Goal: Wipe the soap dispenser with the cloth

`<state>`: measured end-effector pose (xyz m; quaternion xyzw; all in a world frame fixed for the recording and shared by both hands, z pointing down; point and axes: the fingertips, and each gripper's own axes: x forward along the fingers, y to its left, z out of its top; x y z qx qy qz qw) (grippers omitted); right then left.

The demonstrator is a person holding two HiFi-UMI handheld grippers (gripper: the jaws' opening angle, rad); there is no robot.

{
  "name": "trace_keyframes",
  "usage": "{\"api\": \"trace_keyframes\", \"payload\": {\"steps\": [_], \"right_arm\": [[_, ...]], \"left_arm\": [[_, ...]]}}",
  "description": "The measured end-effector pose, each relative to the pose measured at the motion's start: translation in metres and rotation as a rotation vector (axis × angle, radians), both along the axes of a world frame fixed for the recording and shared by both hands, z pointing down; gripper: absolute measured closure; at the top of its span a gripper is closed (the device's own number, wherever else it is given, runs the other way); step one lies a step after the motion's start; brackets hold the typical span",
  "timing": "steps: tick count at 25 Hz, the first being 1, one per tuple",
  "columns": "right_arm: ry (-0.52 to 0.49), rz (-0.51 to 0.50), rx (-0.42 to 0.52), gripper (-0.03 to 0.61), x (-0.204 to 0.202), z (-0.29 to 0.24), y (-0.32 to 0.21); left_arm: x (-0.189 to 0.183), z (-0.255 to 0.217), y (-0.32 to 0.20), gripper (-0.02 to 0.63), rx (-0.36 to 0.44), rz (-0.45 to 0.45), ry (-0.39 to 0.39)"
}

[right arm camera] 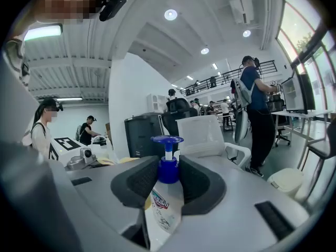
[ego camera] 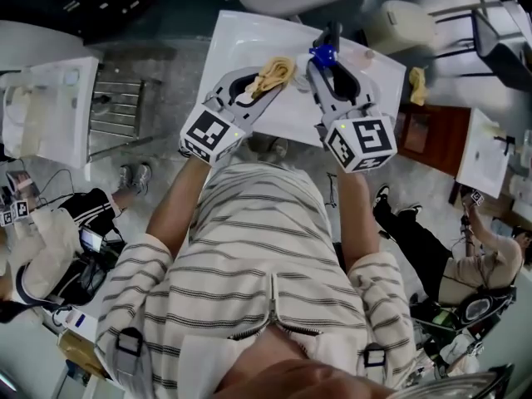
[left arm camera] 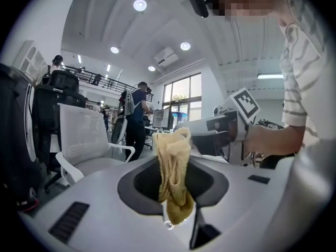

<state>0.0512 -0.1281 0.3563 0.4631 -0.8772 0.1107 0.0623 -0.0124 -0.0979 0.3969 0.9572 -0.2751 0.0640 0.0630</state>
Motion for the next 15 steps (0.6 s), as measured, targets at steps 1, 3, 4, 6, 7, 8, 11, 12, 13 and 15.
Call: {"api": "trace_keyframes", "payload": {"steps": [1, 3, 4, 6, 7, 8, 11, 12, 13, 15], "right_arm": [[0.003, 0.012, 0.001, 0.456, 0.001, 0.003, -0.004], [0.011, 0.036, 0.006, 0.456, 0.001, 0.008, -0.012], [0.016, 0.046, 0.009, 0.456, 0.000, 0.011, -0.016], [0.022, 0.065, 0.014, 0.456, -0.003, 0.019, -0.024], [0.021, 0.075, 0.013, 0.456, -0.004, 0.024, -0.027], [0.020, 0.088, 0.011, 0.456, -0.005, 0.029, -0.030], [0.024, 0.126, 0.008, 0.456, -0.003, 0.043, -0.041], [0.025, 0.138, 0.007, 0.456, -0.002, 0.048, -0.044], [0.024, 0.148, 0.005, 0.456, -0.002, 0.052, -0.048], [0.016, 0.159, -0.001, 0.456, -0.005, 0.061, -0.056]], "left_arm": [[-0.002, 0.001, -0.001, 0.515, -0.001, -0.013, -0.002], [-0.003, 0.000, -0.004, 0.515, 0.009, -0.043, -0.012], [-0.004, 0.000, -0.006, 0.516, 0.014, -0.056, -0.016], [-0.006, 0.004, -0.008, 0.517, 0.011, -0.075, -0.014], [-0.007, 0.006, -0.009, 0.517, 0.006, -0.085, -0.014], [-0.009, 0.008, -0.009, 0.517, 0.003, -0.096, -0.019], [-0.012, 0.013, -0.012, 0.517, -0.001, -0.130, -0.029], [-0.014, 0.014, -0.013, 0.517, -0.005, -0.139, -0.029], [-0.017, 0.016, -0.013, 0.517, -0.010, -0.147, -0.031], [-0.023, 0.021, -0.014, 0.517, -0.022, -0.160, -0.040]]}}
